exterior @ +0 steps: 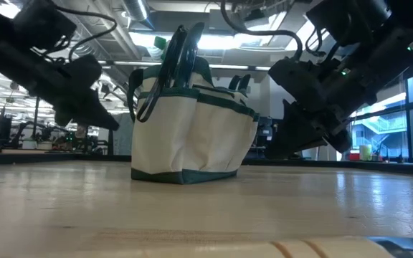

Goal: Pick & Place Garden tools in Gardening bag
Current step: Adjust the green gardening bag

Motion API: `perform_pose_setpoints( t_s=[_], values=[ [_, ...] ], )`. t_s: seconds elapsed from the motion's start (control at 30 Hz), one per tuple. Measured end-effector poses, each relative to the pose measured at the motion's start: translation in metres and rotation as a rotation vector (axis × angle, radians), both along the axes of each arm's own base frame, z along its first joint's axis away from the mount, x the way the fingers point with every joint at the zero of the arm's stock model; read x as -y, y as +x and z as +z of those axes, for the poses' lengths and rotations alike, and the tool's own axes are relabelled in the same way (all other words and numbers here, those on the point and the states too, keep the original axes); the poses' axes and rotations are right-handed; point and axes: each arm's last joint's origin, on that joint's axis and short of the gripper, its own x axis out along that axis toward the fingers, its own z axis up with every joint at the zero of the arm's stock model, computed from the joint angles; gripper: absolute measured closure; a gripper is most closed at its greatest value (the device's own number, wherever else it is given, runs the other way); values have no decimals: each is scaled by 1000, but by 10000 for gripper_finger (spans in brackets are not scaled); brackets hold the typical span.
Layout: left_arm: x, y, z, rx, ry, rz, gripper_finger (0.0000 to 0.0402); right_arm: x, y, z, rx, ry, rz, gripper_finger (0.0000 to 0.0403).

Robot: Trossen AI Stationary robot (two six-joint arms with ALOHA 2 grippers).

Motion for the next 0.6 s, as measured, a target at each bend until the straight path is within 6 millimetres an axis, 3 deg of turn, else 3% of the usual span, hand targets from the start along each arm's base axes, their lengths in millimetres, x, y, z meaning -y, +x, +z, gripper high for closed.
perform_pose_setpoints(
  t_s=[0.33,0.6],
  values=[
    [37,4,-16,85,-5,-66,400,13,9,4,28,-22,12,403],
    [46,23,-34,79,32,-37,400,23,13,5,30,-32,19,403]
  ],
)
